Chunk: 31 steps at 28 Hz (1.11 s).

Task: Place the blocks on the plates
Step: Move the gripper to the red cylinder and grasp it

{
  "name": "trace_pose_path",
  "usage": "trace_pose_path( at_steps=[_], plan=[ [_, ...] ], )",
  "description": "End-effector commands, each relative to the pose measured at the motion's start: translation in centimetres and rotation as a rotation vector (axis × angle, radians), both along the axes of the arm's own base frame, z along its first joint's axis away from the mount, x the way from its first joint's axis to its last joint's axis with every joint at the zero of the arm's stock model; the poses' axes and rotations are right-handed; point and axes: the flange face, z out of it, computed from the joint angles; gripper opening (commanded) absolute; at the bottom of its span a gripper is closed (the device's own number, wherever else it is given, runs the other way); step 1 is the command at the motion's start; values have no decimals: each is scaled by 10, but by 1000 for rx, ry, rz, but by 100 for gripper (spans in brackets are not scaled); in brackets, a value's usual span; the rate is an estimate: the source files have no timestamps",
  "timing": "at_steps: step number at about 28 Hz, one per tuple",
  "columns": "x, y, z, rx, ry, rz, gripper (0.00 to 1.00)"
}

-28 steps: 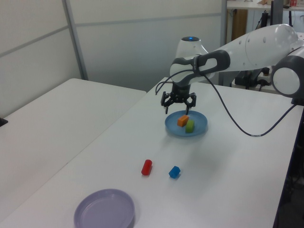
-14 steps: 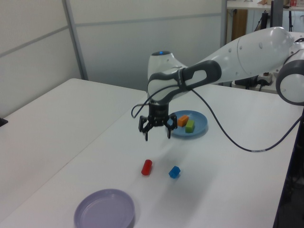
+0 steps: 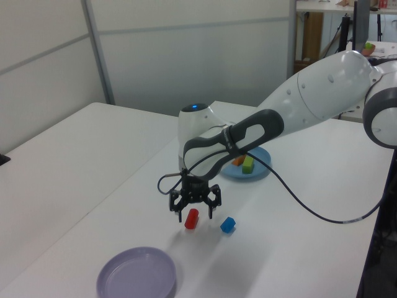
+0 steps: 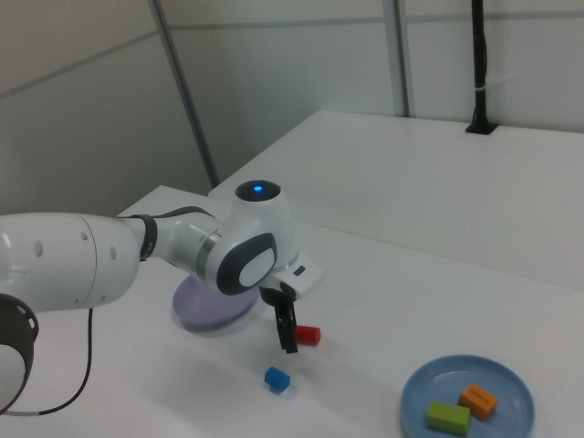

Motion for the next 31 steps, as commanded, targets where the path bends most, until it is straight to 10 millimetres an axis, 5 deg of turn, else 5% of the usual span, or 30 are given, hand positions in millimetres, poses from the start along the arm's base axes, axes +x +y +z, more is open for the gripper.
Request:
trace_pose_path(
  at_steps=[1,7,18,26,31],
  plan=[
    [-4,6,5,-1,-43,-30,90],
    [3,3,4,-4,-76,-56,86],
    [6,1,-19,-31,-72,-44,47],
    [10,-6,-8,-32,-90,-45,16],
    [7,7,10,-36,-105,53,16]
  ],
)
